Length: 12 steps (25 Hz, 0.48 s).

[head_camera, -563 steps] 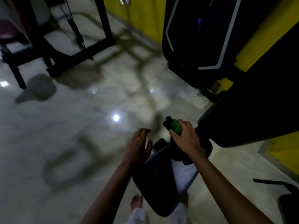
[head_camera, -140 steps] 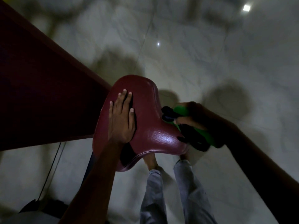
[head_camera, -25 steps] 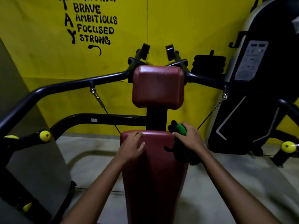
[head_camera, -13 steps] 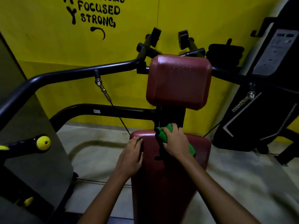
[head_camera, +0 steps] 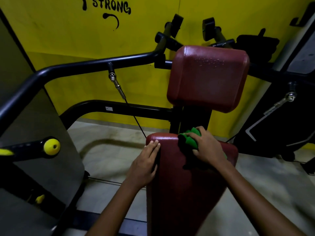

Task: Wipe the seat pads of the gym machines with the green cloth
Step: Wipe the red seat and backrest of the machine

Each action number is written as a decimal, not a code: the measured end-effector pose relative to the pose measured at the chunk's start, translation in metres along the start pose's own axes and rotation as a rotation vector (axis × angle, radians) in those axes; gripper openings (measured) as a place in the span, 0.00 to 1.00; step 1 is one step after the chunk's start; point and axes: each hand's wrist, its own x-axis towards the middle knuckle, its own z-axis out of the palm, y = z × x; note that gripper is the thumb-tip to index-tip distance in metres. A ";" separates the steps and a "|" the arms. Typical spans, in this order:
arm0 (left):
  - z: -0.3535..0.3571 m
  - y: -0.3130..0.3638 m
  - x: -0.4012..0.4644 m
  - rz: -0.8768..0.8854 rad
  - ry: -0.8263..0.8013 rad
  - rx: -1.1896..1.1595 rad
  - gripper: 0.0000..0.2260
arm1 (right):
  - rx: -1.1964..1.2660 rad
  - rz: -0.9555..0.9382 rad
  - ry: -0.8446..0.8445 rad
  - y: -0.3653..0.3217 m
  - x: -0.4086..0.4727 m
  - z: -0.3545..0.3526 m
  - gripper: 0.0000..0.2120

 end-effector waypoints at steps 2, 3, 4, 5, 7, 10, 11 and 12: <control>0.003 0.001 -0.001 -0.014 -0.006 -0.002 0.34 | -0.006 -0.039 -0.005 -0.016 0.009 -0.004 0.28; 0.004 0.001 -0.002 -0.019 0.003 -0.017 0.34 | -0.008 -0.090 -0.006 -0.029 0.016 -0.004 0.27; 0.006 0.001 -0.002 -0.021 0.018 -0.033 0.33 | -0.010 -0.148 -0.004 -0.042 0.024 -0.003 0.27; 0.007 0.000 -0.002 -0.024 0.024 -0.039 0.32 | -0.005 -0.196 0.001 -0.055 0.031 -0.002 0.27; 0.009 0.000 -0.004 -0.026 0.031 -0.005 0.30 | 0.002 -0.253 0.011 -0.070 0.042 0.000 0.26; 0.009 -0.001 -0.007 -0.015 0.042 0.013 0.30 | 0.014 -0.270 0.019 -0.068 0.045 0.001 0.26; 0.008 -0.001 -0.007 -0.017 0.038 0.004 0.31 | 0.029 -0.263 0.027 -0.061 0.041 0.002 0.27; 0.006 -0.001 -0.005 -0.016 0.034 -0.001 0.31 | 0.040 -0.251 0.035 -0.051 0.036 0.003 0.27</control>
